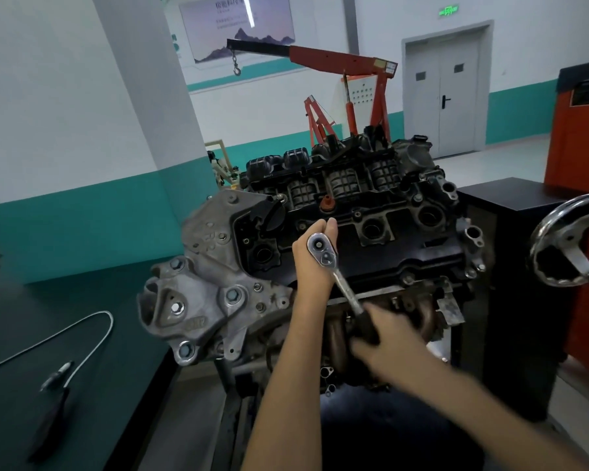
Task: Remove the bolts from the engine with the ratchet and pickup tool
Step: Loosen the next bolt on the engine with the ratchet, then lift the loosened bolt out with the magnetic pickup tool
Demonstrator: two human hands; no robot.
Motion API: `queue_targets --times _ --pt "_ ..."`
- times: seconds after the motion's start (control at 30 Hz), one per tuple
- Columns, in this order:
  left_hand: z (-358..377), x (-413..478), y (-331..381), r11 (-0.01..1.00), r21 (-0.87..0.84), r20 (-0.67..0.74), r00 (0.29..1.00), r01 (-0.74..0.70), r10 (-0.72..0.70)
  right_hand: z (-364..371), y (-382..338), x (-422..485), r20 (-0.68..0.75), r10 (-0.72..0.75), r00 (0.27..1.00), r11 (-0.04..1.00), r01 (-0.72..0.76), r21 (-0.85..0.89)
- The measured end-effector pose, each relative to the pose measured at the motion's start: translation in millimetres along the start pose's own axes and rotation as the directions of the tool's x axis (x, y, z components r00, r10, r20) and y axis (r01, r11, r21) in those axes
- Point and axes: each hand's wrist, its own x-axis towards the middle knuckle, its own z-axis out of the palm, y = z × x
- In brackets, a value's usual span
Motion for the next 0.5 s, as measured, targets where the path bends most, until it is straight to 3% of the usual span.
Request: queue_targets --times 0.03,0.1,0.2,0.27,0.43,0.5 --pt "0 0 1 1.0 0.026 -0.011 1.0 0.008 -0.008 20 -3 -4 0.022 0.015 1.0 0.989 -0.018 0.147" --pt "-1 1 2 0.998 0.063 -0.019 1.0 0.009 -0.008 42 -8 -6 -0.04 0.04 0.998 0.964 -0.028 0.265" --pt "-3 2 5 0.997 0.082 -0.003 1.0 -0.002 0.002 33 -4 -7 -0.3 0.055 0.952 0.967 0.024 0.254" --pt "-1 2 12 0.995 0.09 0.019 0.999 -0.041 0.04 19 -1 -10 -0.402 0.039 0.915 0.969 0.064 0.239" --pt "11 -1 47 0.975 0.106 0.097 0.978 -0.197 0.187 -1 -12 -27 -0.498 0.017 0.867 0.965 0.116 0.234" --pt "4 -9 67 0.92 0.189 0.155 0.936 -0.342 0.316 -7 -20 -43 -0.495 0.028 0.869 0.941 0.144 0.306"
